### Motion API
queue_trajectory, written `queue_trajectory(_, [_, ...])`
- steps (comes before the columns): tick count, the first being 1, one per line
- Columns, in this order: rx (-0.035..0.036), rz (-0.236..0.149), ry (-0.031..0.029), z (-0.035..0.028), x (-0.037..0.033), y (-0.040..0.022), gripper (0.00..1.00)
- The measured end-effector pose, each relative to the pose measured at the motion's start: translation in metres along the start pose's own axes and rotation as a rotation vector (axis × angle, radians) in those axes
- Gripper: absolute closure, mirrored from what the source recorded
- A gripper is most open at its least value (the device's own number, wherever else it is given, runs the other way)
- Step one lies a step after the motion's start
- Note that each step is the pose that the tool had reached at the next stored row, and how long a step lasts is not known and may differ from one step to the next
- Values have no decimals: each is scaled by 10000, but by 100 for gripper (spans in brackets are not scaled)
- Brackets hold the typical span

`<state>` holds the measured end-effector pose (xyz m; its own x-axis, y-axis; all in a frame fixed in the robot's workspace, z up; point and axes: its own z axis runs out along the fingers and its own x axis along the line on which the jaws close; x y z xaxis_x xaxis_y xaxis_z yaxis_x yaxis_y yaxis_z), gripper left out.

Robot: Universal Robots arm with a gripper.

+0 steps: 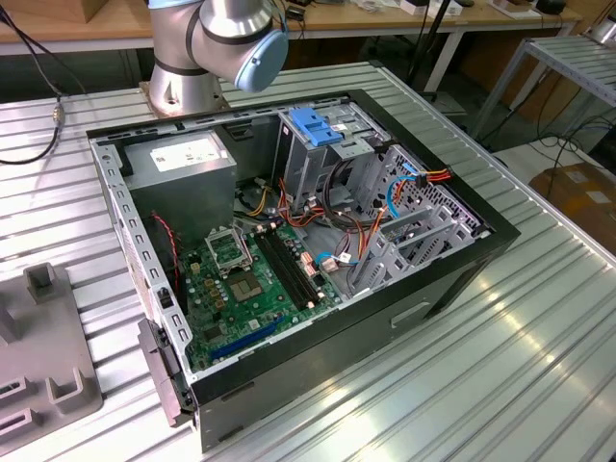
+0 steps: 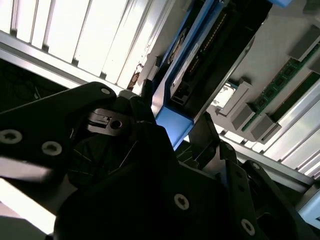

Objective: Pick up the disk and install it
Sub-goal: 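Pick up the disk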

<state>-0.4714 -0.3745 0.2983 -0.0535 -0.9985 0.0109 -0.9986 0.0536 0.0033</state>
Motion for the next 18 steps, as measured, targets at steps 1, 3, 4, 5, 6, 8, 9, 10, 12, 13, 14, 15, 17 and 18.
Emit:
queue_trajectory(1, [0,0,0,0,0,0,52])
queue_trajectory(3, [4,1,-2,5,-5,0,52])
queue_trajectory(4, [1,1,-1,4,-9,1,52])
queue_trajectory(5, [0,0,0,4,-12,1,52])
queue_trajectory(6, [0,1,0,5,-18,1,52])
queue_trajectory(8, [0,-2,0,6,-21,1,52])
queue_trajectory(9, [1,-1,-1,7,-23,1,52])
queue_trajectory(10, [0,0,0,7,-25,1,52])
queue_trajectory(12, [0,-1,0,8,-26,1,52])
queue_trajectory(13, [0,0,0,9,-28,1,52])
queue_trajectory(14, [0,0,0,10,-29,1,52])
queue_trajectory(15, [0,-1,0,10,-28,1,52])
queue_trajectory(17, [0,0,0,10,-29,1,52])
queue_trajectory(18, [0,0,0,10,-29,2,53])
